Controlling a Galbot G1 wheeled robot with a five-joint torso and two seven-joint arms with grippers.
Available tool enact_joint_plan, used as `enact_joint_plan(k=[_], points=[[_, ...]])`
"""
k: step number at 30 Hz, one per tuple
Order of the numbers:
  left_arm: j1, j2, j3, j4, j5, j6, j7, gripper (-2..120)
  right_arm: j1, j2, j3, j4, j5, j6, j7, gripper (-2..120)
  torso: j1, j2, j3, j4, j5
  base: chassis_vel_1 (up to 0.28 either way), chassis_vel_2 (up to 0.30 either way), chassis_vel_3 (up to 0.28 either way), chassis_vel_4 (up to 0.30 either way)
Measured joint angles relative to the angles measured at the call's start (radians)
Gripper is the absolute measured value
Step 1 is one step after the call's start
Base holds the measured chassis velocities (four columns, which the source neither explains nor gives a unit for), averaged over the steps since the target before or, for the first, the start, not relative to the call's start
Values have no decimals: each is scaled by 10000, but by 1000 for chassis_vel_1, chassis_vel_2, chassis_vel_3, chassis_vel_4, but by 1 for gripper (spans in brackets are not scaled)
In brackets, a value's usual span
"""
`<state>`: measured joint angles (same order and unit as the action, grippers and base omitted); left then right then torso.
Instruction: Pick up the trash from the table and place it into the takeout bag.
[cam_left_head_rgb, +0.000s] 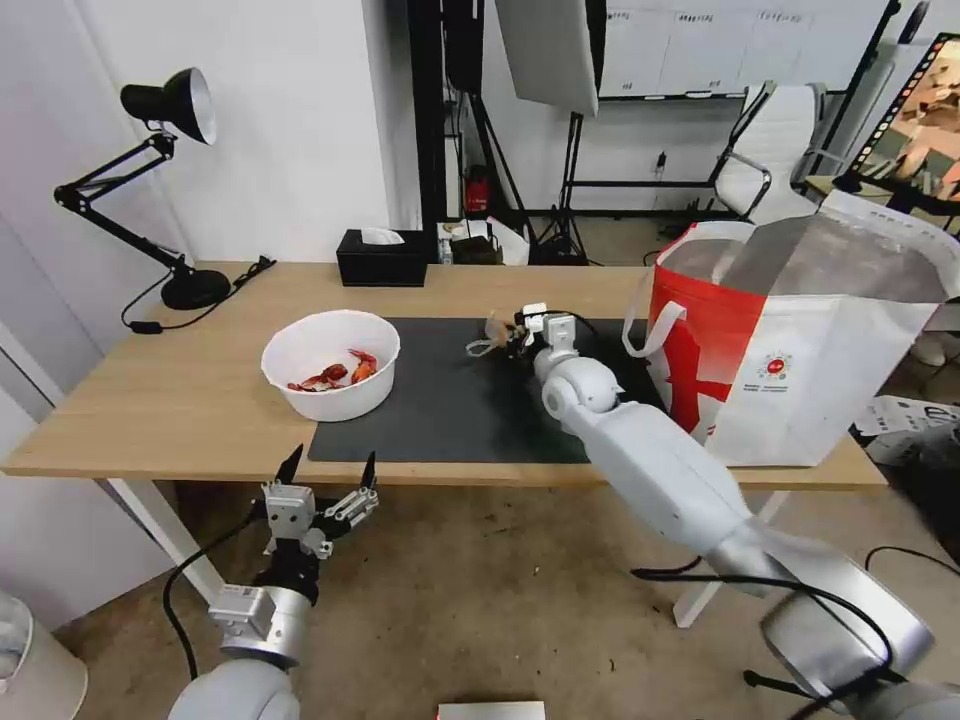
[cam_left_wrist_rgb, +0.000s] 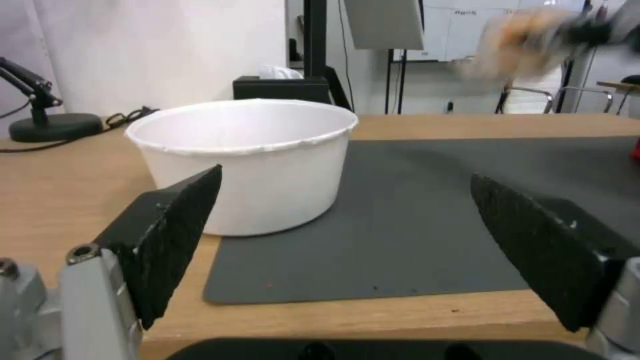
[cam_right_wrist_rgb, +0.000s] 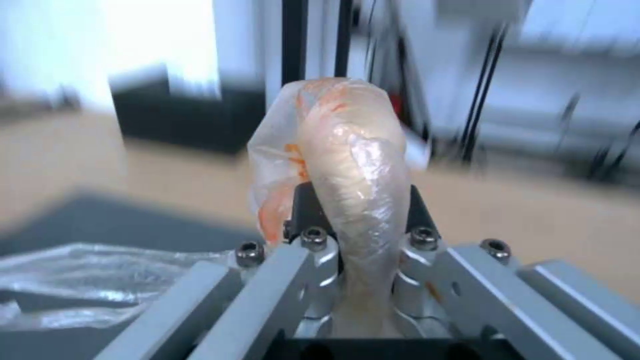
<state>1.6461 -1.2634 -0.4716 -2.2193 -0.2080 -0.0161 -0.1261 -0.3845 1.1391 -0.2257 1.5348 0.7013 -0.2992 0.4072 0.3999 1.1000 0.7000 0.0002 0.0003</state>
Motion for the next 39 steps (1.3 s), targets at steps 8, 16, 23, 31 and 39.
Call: enact_joint_plan(k=[8, 16, 23, 31, 39], points=[[60, 16, 22, -68, 0, -20, -10, 100, -574, -1908, 1756, 3616, -93, -579, 2443, 6, -1, 1, -1, -4, 0, 0, 0, 0, 0], [105, -1, 148, -68, 32, -26, -11, 100, -779, -3661, 2770, 4424, 1493, -1823, 4795, 5, -1, 1, -2, -5, 1, 0, 0, 0, 0], [113, -23, 277, -62, 72, -28, 2, 100, -1168, -4293, 3201, 4500, 2630, -2438, 5299, 9, -1, 0, -1, -3, 0, 0, 0, 0, 0], [242, -6, 248, -177, 75, -39, 8, 100, -1363, -4337, 3370, 4567, 3001, -2795, 5446, 40, 0, 1, 1, -2, -2, 0, 0, 0, 0], [329, -27, 229, -285, 76, -46, 8, 100, -1364, -4408, 3363, 4621, 2988, -2770, 5424, 68, 0, 0, 0, -1, -3, 0, 0, 0, 0]])
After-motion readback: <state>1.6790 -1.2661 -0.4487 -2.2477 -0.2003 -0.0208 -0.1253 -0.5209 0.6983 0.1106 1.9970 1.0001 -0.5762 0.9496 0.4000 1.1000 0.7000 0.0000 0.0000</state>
